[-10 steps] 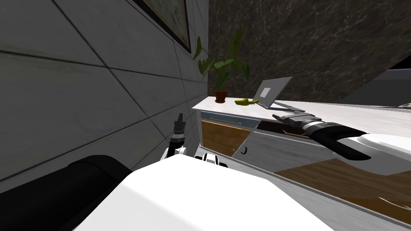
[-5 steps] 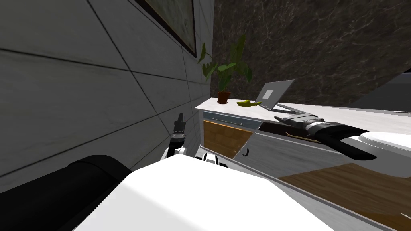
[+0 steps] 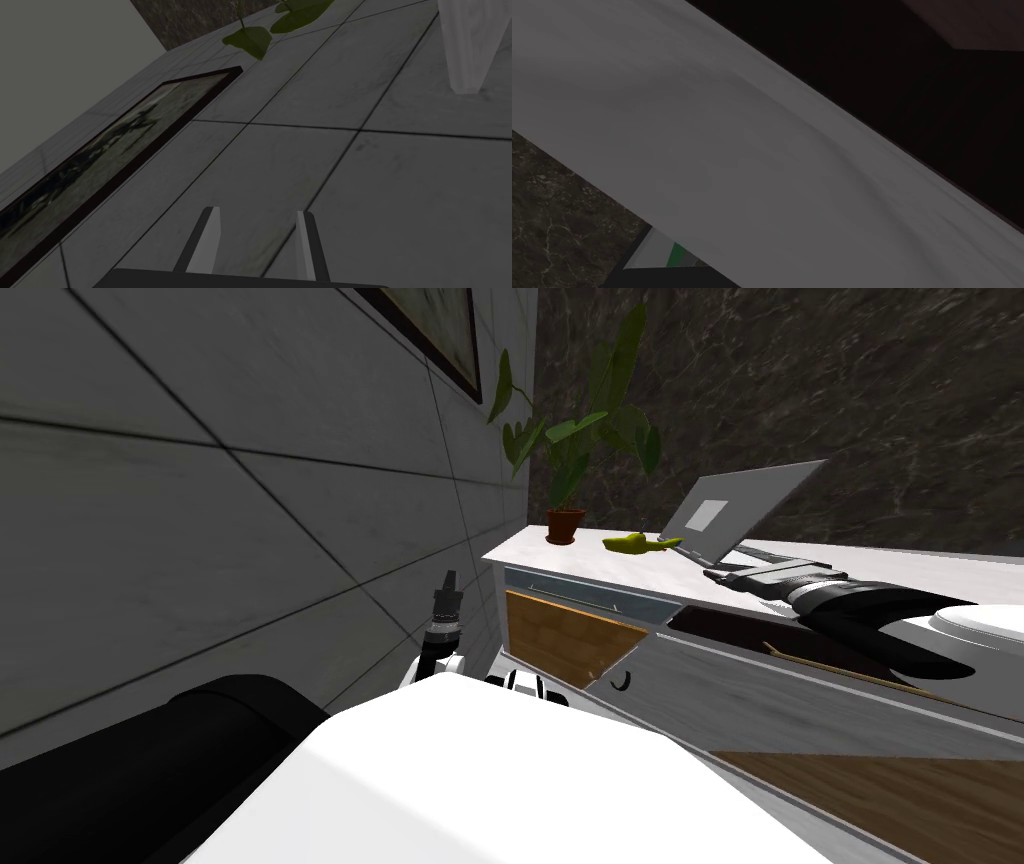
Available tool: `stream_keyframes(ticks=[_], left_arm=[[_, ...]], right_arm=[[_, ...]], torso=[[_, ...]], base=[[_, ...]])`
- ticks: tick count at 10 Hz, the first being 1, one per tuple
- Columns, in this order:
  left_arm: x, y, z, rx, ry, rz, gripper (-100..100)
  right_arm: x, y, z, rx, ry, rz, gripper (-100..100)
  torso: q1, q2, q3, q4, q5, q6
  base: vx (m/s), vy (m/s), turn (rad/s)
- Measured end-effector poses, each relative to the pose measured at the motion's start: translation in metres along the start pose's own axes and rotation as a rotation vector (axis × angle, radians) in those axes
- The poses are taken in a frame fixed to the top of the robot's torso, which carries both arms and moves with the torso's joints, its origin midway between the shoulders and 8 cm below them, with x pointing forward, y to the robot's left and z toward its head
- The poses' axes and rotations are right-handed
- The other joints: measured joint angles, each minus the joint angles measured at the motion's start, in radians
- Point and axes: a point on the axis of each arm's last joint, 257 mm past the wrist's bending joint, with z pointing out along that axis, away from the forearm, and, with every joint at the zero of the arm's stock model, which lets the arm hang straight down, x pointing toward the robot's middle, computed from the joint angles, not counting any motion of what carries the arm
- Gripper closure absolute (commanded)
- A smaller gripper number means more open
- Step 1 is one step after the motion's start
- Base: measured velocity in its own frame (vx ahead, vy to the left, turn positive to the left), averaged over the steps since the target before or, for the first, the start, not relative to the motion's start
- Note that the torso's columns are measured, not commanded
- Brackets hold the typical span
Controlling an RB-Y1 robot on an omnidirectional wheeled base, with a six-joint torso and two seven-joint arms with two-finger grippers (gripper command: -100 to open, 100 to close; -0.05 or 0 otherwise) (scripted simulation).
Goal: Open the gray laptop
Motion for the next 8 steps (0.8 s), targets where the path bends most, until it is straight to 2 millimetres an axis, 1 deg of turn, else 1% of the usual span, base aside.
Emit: stream_keyframes(ticks=[2,4,5,6,7,8], left_arm=[[0.000,0.000,0.000,0.000,0.000,0.000,0],[0.000,0.000,0.000,0.000,0.000,0.000,0],[0.000,0.000,0.000,0.000,0.000,0.000,0],[0.000,0.000,0.000,0.000,0.000,0.000,0],[0.000,0.000,0.000,0.000,0.000,0.000,0],[0.000,0.000,0.000,0.000,0.000,0.000,0]], right_arm=[[0.001,-0.025,0.001,0.048,0.027,-0.086,-100],[0.000,-0.046,0.003,0.083,0.049,-0.150,-100],[0.000,-0.047,0.003,0.085,0.050,-0.153,-100],[0.000,-0.047,0.003,0.084,0.050,-0.153,100],[0.000,-0.048,0.003,0.087,0.050,-0.153,100],[0.001,-0.050,0.004,0.089,0.049,-0.109,100]], torso=[[0.000,-0.004,-0.002,-0.003,-0.003,0.004],[0.002,0.001,0.002,-0.001,-0.002,0.005],[0.004,0.005,0.004,0.000,-0.002,0.006],[0.004,0.005,0.005,0.000,-0.002,0.005],[0.004,0.004,0.004,-0.001,-0.002,0.005],[0.004,0.003,0.003,-0.001,-0.001,0.005]], base=[[0.048,-0.030,0.181],[0.035,-0.022,0.061],[0.009,-0.004,-0.002],[0.006,-0.003,-0.004],[-0.008,-0.009,0.031],[-0.022,-0.011,0.042]])
